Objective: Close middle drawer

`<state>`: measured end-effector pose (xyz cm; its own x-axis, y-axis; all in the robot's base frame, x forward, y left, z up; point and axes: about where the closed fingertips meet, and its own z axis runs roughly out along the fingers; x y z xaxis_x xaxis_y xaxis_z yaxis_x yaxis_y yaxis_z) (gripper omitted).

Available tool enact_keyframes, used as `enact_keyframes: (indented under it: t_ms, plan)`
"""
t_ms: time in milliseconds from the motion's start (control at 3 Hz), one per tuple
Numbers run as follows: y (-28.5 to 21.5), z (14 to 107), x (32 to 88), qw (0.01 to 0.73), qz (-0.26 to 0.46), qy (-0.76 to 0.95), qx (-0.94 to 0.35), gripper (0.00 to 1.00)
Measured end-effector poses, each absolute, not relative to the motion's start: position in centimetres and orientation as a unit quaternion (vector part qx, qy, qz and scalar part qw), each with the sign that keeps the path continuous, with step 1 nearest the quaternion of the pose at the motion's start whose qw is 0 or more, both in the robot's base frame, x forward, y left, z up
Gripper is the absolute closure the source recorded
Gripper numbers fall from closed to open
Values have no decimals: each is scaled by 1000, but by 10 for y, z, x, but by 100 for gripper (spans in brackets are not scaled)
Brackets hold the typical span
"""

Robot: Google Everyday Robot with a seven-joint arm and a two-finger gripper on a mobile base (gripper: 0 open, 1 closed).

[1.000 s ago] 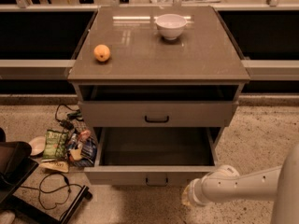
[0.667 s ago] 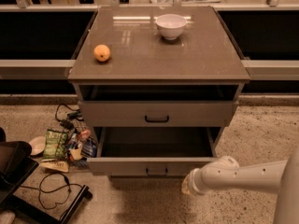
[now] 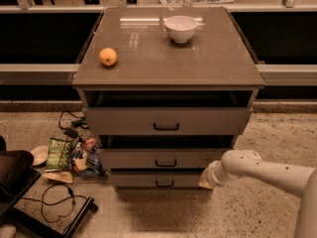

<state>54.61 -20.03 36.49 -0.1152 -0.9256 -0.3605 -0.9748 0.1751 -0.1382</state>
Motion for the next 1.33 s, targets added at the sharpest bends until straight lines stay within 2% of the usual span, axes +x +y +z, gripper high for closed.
enact_keyframes:
  t_ms: [333, 667, 1000, 1333]
  plan:
    - [-200, 365, 546, 185, 66, 744, -639, 100]
    - [-205, 370, 572, 192, 52, 743, -639, 100]
    - [-220, 383, 622, 196, 33, 745, -637, 100]
    - [-223, 385, 632, 196, 32, 746, -636, 100]
